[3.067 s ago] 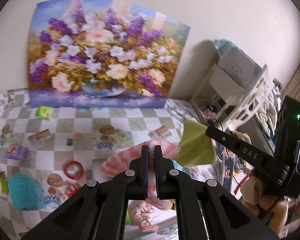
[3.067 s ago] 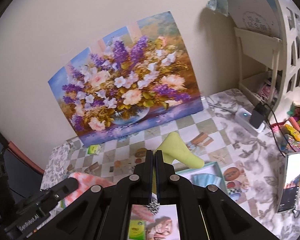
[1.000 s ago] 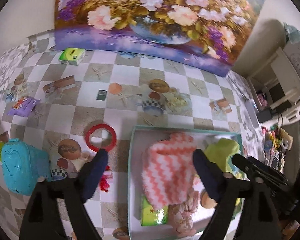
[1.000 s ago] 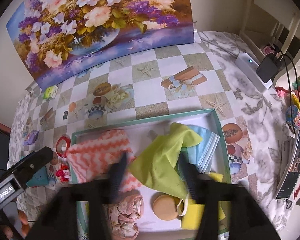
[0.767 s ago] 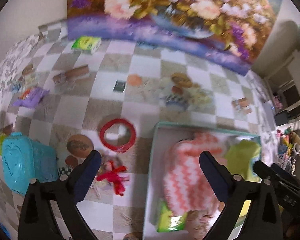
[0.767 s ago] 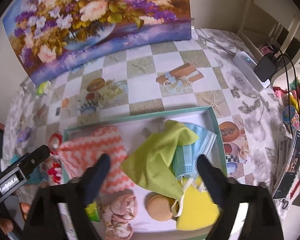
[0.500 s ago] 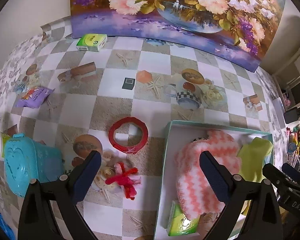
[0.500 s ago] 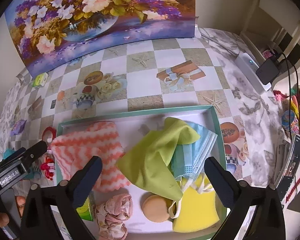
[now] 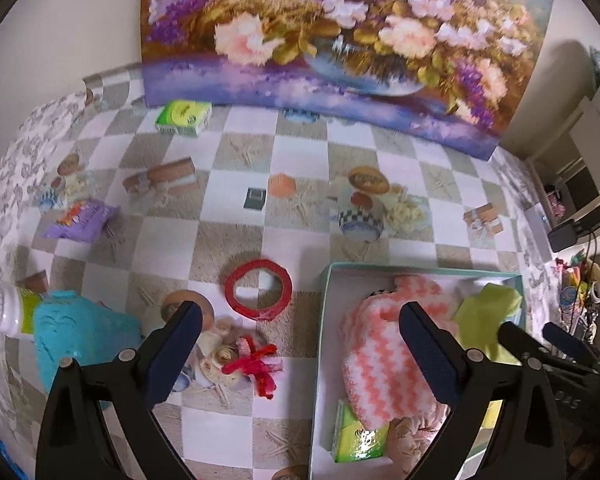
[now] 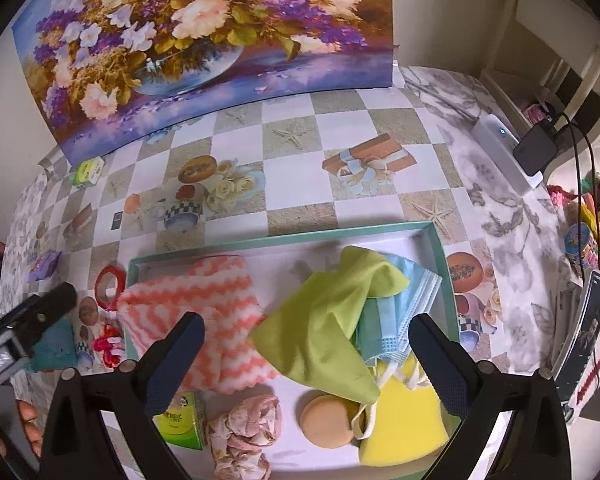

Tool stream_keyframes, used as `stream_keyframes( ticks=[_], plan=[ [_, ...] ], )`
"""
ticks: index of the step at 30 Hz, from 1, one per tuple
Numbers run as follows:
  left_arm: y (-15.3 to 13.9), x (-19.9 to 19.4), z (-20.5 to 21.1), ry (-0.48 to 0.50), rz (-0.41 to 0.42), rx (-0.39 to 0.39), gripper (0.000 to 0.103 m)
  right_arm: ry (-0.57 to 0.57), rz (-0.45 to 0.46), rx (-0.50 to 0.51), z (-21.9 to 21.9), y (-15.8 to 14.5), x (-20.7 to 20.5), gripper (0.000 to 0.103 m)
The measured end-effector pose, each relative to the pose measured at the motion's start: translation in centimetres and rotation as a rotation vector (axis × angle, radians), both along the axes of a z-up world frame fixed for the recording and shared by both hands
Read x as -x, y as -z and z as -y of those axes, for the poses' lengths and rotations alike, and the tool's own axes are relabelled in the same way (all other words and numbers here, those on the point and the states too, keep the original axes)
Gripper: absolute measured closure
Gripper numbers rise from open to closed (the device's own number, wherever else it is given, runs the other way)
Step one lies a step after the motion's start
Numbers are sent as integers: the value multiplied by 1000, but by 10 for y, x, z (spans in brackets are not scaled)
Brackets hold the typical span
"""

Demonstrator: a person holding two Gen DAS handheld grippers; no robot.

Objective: Organize soft objects
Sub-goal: 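Reach the right gripper to the red pipe-cleaner figure and close on it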

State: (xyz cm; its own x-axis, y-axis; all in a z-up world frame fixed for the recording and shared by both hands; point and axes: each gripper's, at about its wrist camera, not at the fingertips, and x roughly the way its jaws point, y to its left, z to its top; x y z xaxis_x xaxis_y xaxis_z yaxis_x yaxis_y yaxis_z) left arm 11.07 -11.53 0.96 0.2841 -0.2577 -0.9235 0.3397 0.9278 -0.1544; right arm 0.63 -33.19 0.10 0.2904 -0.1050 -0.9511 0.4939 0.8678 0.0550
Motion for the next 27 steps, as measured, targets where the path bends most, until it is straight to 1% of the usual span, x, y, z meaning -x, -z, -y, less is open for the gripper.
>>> stream_keyframes(
  ticks=[7, 12, 17, 20, 23, 27],
  plan=[
    [-19, -6, -20, -7, 52, -16, 4, -30, 47, 16, -21, -17, -9, 0],
    [-27, -16, -46, -38, 76, -27, 4, -47, 94, 23, -45, -31, -21, 0],
    [-37, -26, -83, -99, 105, -20, 4, -129, 160, 7, -83, -41, -40, 0],
    [-39, -31, -106, -143, 117, -28, 4, -175, 170, -8, -105, -38, -50, 0],
    [-40, -34, -127, -179, 125, -41, 4, -225, 151, -28, -130, -27, -62, 0],
    [-33, -38, -147, -210, 101, -22, 4, -279, 123, -47, -155, -13, -71, 1]
  ],
)
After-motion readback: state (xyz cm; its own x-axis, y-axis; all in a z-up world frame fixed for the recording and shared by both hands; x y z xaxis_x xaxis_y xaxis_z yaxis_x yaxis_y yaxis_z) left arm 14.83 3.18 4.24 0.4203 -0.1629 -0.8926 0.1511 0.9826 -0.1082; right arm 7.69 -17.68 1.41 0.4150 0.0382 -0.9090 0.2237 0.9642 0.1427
